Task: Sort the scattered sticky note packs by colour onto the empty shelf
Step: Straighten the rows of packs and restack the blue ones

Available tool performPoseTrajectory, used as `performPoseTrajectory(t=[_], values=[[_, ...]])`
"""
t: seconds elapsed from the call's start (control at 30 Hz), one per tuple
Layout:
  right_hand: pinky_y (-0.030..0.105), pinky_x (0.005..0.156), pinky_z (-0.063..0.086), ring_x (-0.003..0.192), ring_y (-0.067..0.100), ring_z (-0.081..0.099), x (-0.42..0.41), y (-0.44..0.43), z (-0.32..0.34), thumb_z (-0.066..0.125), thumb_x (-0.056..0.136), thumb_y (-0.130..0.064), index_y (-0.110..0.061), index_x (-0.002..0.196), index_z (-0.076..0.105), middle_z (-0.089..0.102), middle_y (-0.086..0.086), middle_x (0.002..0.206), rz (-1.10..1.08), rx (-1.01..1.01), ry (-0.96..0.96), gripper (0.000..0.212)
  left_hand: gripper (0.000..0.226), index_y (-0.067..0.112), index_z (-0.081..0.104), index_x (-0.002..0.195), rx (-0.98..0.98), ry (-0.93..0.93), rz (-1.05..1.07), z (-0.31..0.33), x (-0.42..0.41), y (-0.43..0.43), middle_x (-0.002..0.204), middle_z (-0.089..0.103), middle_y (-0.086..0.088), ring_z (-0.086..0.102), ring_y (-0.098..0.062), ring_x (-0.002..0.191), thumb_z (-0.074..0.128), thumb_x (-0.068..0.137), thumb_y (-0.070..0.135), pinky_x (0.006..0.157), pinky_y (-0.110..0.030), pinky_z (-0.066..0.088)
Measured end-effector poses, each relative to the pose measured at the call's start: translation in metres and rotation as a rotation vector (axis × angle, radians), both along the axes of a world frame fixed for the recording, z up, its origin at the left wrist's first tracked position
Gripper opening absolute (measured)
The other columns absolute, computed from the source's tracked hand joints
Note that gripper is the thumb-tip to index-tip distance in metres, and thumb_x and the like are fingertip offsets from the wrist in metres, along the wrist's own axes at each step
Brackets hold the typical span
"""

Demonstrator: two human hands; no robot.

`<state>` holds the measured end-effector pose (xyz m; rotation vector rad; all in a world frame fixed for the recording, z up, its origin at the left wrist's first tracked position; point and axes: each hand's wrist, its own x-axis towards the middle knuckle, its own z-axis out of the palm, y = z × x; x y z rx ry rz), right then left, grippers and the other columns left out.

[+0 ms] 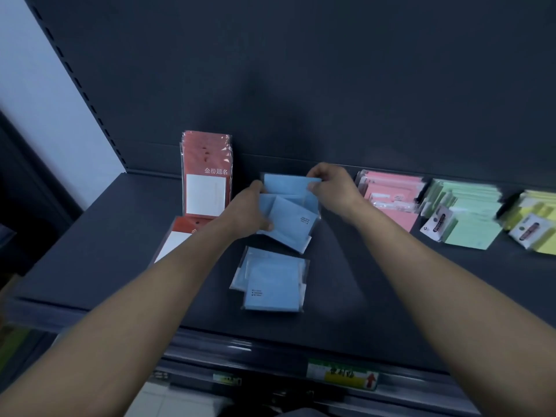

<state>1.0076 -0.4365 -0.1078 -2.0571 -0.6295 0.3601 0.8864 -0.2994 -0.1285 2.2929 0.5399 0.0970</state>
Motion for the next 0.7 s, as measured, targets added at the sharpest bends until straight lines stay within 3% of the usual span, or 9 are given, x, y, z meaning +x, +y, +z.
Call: performPoseTrajectory(t=[0.1, 0.2, 0.3, 0.47, 0.57, 0.7], values=[[0.02, 0.054, 0.037, 0.055, 0.008, 0.044, -0.006, 0.0, -0.006, 0.056, 0.09, -0.002, -0.015, 0.079, 0.057, 0.052, -0.003, 0.064, 0.016, 0.024, 0.092, 0.017, 0.05, 0.012, 0.04, 0.099, -0.027, -0.025, -0.017, -0.002, -0.001, 0.004, 0.099, 0.054, -0.007, 0.056, -0.021, 0.088, 0.078, 0.068, 0.004, 0.069, -0.03, 0.045], [0.02, 0.059, 0.039, 0.06, 0.01, 0.045, -0.01, 0.003, -0.009, 0.057, 0.091, -0.004, -0.017, 0.071, 0.056, 0.055, 0.0, 0.068, -0.002, 0.061, 0.148, 0.024, 0.052, 0.01, 0.037, 0.103, -0.036, -0.038, -0.014, -0.002, -0.004, 0.007, 0.099, 0.052, -0.007, 0.054, -0.019, 0.085, 0.078, 0.07, 0.006, 0.065, -0.028, 0.043], [0.022, 0.058, 0.04, 0.056, 0.011, 0.045, -0.014, 0.008, -0.01, 0.057, 0.091, -0.003, -0.017, 0.067, 0.053, 0.053, 0.0, 0.064, -0.112, 0.061, 0.136, 0.027, 0.058, 0.013, 0.033, 0.107, -0.031, -0.017, -0.093, -0.001, -0.006, 0.011, 0.103, 0.048, -0.007, 0.052, -0.02, 0.085, 0.077, 0.07, 0.006, 0.06, -0.025, 0.042], [0.012, 0.053, 0.036, 0.067, 0.012, 0.047, -0.02, 0.006, -0.003, 0.048, 0.092, -0.006, -0.014, 0.082, 0.052, 0.053, -0.004, 0.073, -0.463, 0.123, -0.058, 0.014, 0.059, 0.02, 0.043, 0.125, -0.009, 0.145, -0.317, 0.002, -0.006, 0.02, 0.121, 0.041, -0.002, 0.05, -0.019, 0.103, 0.076, 0.076, 0.02, 0.084, -0.026, 0.04], [0.023, 0.064, 0.035, 0.078, 0.017, 0.047, -0.022, 0.0, 0.002, 0.045, 0.094, -0.008, -0.013, 0.086, 0.049, 0.054, 0.0, 0.084, -0.53, 0.17, -0.157, 0.01, 0.049, 0.014, 0.048, 0.119, 0.017, 0.089, -0.24, -0.001, 0.003, 0.025, 0.123, 0.037, -0.004, 0.048, -0.021, 0.108, 0.07, 0.081, 0.034, 0.09, -0.03, 0.042], [0.023, 0.054, 0.03, 0.079, 0.016, 0.045, -0.024, -0.003, 0.007, 0.044, 0.095, -0.007, -0.013, 0.087, 0.048, 0.052, 0.0, 0.083, -0.547, 0.194, -0.206, 0.011, 0.049, 0.008, 0.042, 0.132, 0.12, 0.04, -0.174, -0.007, 0.021, 0.033, 0.136, 0.035, -0.011, 0.043, -0.029, 0.122, 0.061, 0.089, 0.021, 0.104, -0.039, 0.038]])
